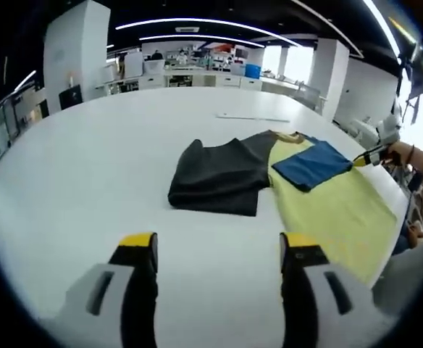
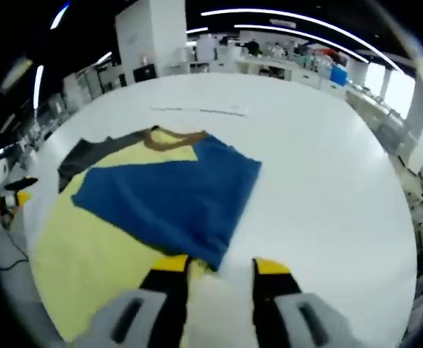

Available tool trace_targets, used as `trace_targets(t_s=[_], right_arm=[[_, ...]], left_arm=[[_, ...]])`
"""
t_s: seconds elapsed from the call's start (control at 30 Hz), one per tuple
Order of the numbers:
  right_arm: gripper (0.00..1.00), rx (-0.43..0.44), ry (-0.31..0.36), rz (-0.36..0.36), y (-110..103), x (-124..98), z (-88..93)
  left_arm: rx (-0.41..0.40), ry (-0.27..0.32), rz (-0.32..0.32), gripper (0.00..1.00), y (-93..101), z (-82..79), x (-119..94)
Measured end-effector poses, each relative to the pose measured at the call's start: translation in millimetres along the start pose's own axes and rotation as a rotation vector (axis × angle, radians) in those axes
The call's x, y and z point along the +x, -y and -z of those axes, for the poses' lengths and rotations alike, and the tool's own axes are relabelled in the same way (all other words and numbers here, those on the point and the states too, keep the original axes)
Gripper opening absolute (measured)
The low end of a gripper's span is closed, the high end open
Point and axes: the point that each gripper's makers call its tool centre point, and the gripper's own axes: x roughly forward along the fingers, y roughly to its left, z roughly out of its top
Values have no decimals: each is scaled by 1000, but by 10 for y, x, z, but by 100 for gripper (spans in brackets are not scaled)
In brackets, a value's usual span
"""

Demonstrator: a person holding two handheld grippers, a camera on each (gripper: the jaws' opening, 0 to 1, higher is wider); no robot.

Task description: Fold the garment on the visible template until the final outline fits inside the template.

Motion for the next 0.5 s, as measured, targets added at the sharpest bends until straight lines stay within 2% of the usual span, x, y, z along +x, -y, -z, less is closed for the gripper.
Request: trace_targets(t_s=[0.2, 0.4, 0.5], right_arm=[[58, 23, 31, -62, -180, -141, -48], [76, -37, 70, -90, -266, -233, -127], [86, -61, 83, -96, -340, -315, -122]], left_arm=[[21, 7, -37, 59, -178, -21, 99], [35, 4, -76, 54, -284, -9, 189], [21, 40, -90, 51, -318, -67, 206]])
